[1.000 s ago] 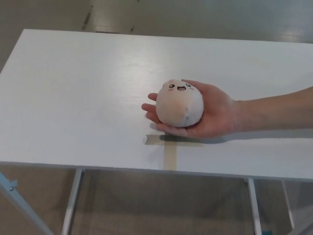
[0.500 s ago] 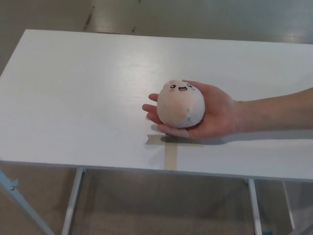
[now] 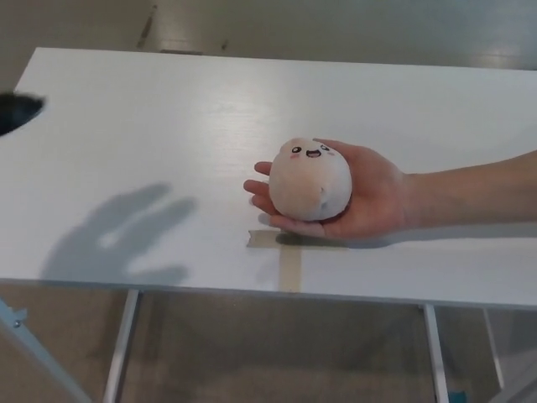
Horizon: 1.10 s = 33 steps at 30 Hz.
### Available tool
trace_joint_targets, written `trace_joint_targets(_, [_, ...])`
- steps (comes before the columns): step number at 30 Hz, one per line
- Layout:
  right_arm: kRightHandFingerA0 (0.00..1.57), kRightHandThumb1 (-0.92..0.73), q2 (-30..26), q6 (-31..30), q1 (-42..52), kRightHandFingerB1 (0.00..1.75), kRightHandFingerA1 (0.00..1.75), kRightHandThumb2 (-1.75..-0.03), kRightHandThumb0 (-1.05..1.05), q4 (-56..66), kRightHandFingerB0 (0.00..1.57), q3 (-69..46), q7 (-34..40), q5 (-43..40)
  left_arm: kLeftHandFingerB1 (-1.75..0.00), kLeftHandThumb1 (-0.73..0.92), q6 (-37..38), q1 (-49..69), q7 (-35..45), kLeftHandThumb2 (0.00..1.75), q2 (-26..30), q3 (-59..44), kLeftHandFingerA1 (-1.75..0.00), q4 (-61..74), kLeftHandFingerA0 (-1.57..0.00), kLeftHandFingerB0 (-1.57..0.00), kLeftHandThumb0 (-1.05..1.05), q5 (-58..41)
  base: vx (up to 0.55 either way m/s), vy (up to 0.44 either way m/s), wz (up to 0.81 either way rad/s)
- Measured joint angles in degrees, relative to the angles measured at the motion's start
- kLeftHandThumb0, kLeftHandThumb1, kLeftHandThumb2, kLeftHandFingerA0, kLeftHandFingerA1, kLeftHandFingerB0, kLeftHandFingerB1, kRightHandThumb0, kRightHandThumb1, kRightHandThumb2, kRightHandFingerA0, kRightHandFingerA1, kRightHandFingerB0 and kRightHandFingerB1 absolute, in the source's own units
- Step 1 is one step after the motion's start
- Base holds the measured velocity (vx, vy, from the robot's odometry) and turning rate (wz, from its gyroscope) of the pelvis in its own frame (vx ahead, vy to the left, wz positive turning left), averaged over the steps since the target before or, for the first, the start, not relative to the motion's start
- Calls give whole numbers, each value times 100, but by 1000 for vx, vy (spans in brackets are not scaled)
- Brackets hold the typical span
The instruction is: Use the left hand to take the pink dumpling toy on a person's hand and put it on the desk.
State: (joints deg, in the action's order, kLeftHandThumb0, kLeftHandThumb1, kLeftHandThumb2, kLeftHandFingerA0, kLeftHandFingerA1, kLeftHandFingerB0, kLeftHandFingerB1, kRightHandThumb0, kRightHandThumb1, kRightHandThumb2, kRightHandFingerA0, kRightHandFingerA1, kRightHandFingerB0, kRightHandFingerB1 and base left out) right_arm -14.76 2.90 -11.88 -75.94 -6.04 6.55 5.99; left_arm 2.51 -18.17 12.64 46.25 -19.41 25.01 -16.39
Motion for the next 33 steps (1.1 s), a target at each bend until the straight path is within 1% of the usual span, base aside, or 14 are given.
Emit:
trace_joint_targets(3, [72,-68,-1,-6,-15,42,47,-60,-22,1,56,3,0,0,-38,39,-179,-765,86,67,-10,581,-44,-202,-34,-26,-56,107,0,0,0])
trace_joint_targets(5, [71,-68,-2,-7,-24,42,46,-60,-22,2,57,5,0,0,-36,39,-270,-1204,147,67,-36,946,-43,-385,-32,-21,-56,211,0,0,0])
trace_joint_targets(8, [71,-69,-2,-7,-30,42,46,-60,-22,3,57,5,0,-1,-36,38,-373,-1711,240,68,-84,1406,-43,-656,-30,-19,-56,351,0,0,0])
trace_joint_targets(9, [71,-69,-2,-7,-37,42,46,-60,-22,5,57,5,0,-2,-36,38,-464,-2127,331,68,-152,1805,-43,-925,-30,-19,-56,523,0,0,0])
trace_joint_targets(13, [71,-69,-10,-11,-42,43,46,-60,-22,2,58,5,0,-1,-35,38,-637,-2856,498,68,-334,2582,-43,-1492,-29,-16,-59,888,0,0,0])
trace_joint_targets(18, [70,-69,-15,-10,-52,42,46,-60,-22,2,57,5,0,-2,-35,39,-874,-3604,660,68,-654,3529,-41,-2281,-22,-14,-62,1403,0,0,0])
trace_joint_targets(19, [70,-69,-15,-10,-58,42,46,-60,-22,3,57,5,0,-2,-34,39,-916,-3701,682,68,-703,3668,-39,-2390,-16,-12,-63,1478,0,0,0])
trace_joint_targets(20, [70,-69,-15,-10,-64,42,46,-60,-22,3,57,4,0,-2,-47,20,-954,-3782,707,82,-744,3794,-48,-2494,0,0,-32,1559,0,0,0])
trace_joint_targets(25, [71,-69,-18,-10,-82,43,46,-60,-21,4,58,1,0,-3,-47,20,-1226,-4174,838,82,-1075,4568,-48,-3088,0,0,-32,2066,0,0,0])
trace_joint_targets(26, [71,-69,-19,-10,-84,43,46,-61,-21,4,58,1,0,-3,-27,46,-1267,-4216,856,55,-1132,4686,-31,-3175,-19,-14,-61,2142,0,0,0])
trace_joint_targets(27, [71,-69,-19,-10,-87,43,46,-61,-21,4,58,1,0,-2,-27,46,-1313,-4250,876,55,-1184,4798,-31,-3255,-19,-14,-61,2222,0,0,0])
trace_joint_targets(28, [71,-69,-20,-10,-89,42,47,-60,-21,5,57,1,0,-3,-34,39,-1366,-4281,902,68,-1237,4916,-39,-3341,-22,-13,-63,2313,0,0,0])
trace_joint_targets(30, [72,-69,-24,-10,-89,42,47,-60,-21,4,57,1,0,-2,-33,40,-1467,-4339,943,72,-1343,5116,-41,-3505,-19,-8,-65,2494,0,0,0])
trace_joint_targets(33, [72,-70,-29,-11,-92,42,47,-60,-21,3,56,3,0,-2,-34,41,-1644,-4419,1012,70,-1578,5438,-39,-3839,-17,-9,-66,2788,0,0,0])
